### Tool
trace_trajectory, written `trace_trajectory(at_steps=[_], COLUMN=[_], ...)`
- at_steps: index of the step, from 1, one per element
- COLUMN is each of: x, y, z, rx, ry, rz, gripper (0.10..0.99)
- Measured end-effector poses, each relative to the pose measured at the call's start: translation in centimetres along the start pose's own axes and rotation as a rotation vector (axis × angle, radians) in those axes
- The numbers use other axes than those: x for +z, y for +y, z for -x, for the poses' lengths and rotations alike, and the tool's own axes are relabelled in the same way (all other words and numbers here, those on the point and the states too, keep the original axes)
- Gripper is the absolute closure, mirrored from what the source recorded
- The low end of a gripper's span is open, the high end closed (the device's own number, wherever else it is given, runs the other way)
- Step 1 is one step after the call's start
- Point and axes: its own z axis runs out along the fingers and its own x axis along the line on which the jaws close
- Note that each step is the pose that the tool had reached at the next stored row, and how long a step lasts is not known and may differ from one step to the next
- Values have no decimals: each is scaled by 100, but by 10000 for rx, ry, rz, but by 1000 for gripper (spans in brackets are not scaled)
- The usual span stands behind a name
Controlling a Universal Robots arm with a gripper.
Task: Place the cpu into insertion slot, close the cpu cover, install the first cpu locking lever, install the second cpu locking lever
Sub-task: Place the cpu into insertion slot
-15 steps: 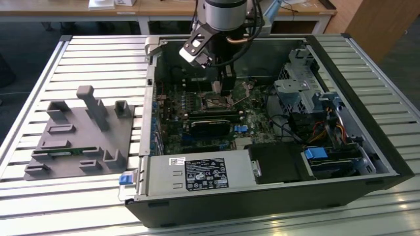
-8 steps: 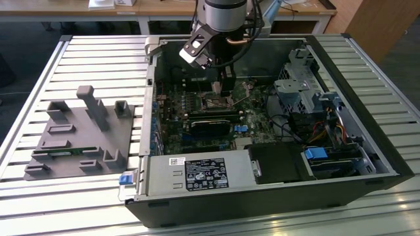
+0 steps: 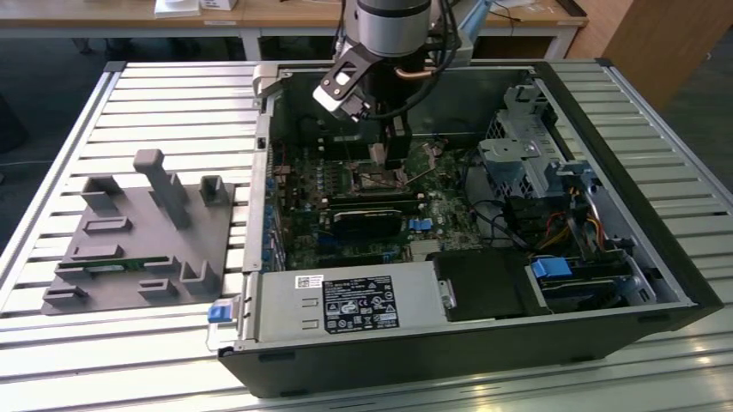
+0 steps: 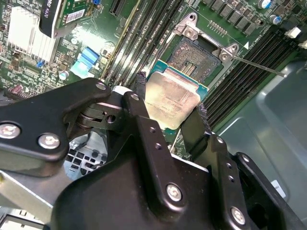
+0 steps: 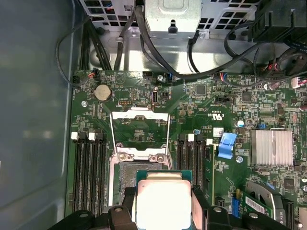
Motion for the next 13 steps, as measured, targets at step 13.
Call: trace_trajectory(at_steps=[13], x=[114], y=[-9], z=[-33], rx=[-1], ry=[1], rz=[0], gripper=[545])
